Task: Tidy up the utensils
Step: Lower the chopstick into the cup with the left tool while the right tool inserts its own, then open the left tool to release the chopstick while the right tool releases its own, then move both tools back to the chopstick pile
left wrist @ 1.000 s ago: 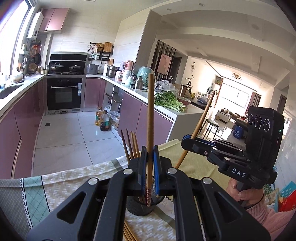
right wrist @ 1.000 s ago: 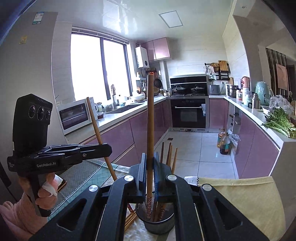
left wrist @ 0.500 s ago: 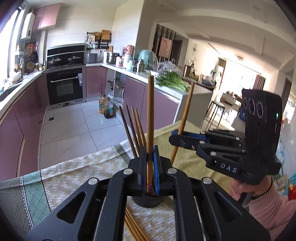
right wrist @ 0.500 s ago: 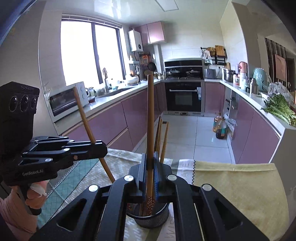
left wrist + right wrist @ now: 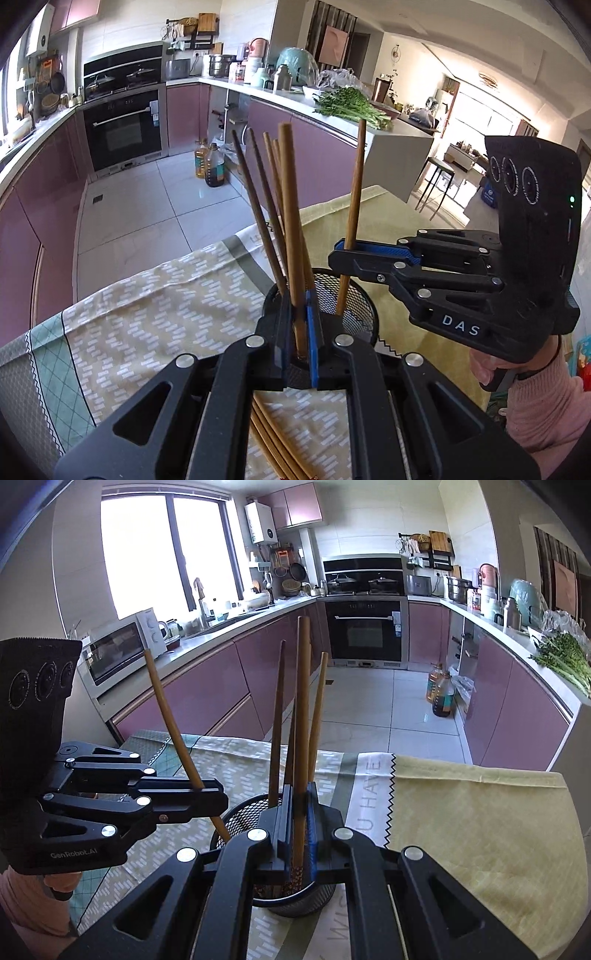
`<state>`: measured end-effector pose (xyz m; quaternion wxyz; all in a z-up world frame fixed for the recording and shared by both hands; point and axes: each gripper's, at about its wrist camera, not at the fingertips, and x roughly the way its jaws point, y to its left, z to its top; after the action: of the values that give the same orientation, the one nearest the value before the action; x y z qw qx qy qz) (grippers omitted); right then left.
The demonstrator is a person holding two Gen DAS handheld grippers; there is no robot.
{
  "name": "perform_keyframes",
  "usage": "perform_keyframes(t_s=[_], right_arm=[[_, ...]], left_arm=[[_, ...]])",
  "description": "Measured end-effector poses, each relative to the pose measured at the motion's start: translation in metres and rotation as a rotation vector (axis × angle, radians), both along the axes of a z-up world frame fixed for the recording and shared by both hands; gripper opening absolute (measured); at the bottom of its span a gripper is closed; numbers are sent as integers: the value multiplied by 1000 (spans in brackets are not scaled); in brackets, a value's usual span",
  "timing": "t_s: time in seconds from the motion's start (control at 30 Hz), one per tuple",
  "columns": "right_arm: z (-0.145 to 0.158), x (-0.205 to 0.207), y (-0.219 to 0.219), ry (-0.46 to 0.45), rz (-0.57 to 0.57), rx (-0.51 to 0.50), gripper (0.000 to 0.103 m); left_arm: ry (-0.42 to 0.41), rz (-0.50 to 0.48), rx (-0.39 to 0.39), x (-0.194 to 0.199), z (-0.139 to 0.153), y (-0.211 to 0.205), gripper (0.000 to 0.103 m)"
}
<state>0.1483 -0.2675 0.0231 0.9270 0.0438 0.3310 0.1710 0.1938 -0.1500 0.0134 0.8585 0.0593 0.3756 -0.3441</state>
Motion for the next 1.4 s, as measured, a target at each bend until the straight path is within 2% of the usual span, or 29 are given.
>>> perform_keyframes(t_s=[0.13,0.17,0.2,0.3,0.47,0.53,0.6,0.7,0.73,0.9,1.07,1.27,1.4], right_arm=[[-4,5,-2,10,-16,7,7],[-5,5,-2,13,-20,10,8],[-6,5,-3,15,-22,14,8],[-8,-2,-5,7,-26,29,8],[-3,-23,-6,-42,-11,61,19],[2,-38,-1,-77,16,72,24],[5,-51,5,-98,50,78,29],[4,-68,17,-106,115,82,35],[1,-72,21,-99,132,85,38],[-29,-81,45,-9,190,82,38],[-63,-84,63,93,207,80,38],[-79,-85,71,141,199,79,38],[-84,-86,71,158,191,83,38]], left_arm=[[7,20,0,6,-3,-3,12],[12,26,-1,7,-4,-4,23],[15,31,-4,7,-5,-3,28],[1,51,-2,3,-10,1,29],[-35,107,-37,-14,-12,23,32],[-66,129,-47,-23,-11,34,34],[-109,147,-56,-37,-9,46,40],[-143,162,-62,-53,-8,62,42],[-148,164,-62,-57,-9,66,42],[-130,183,-22,-75,-30,86,43],[-53,180,26,-81,-64,92,43],[9,187,42,-90,-94,98,43],[27,168,56,-97,-102,93,41]])
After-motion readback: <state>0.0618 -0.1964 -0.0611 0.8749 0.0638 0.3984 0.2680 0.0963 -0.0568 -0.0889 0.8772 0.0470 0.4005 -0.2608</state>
